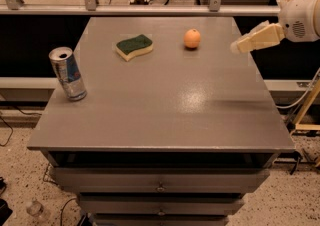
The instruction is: Move orange near redbull can
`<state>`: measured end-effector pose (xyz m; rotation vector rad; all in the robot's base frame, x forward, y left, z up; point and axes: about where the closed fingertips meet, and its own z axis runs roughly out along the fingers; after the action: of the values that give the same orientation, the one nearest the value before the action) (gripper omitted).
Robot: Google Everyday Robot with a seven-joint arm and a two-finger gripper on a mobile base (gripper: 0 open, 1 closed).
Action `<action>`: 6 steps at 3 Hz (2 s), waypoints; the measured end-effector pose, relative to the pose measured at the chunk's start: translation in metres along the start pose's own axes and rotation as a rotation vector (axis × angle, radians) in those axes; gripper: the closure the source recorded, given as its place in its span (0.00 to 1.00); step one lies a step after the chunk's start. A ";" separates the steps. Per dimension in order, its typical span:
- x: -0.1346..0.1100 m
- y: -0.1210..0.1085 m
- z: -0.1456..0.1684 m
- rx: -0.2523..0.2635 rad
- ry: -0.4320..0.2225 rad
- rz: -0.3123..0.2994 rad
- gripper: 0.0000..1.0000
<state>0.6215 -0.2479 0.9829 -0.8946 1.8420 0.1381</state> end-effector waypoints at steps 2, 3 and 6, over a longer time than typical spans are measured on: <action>0.005 0.002 0.028 0.013 -0.055 0.057 0.00; 0.002 0.001 0.076 -0.002 -0.139 0.135 0.00; 0.004 0.003 0.183 -0.122 -0.252 0.268 0.00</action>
Offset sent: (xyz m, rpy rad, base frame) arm 0.0418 0.0222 -0.0391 0.1739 -0.0459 -0.0556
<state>0.7566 -0.1605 0.8945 -0.6738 1.7211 0.5122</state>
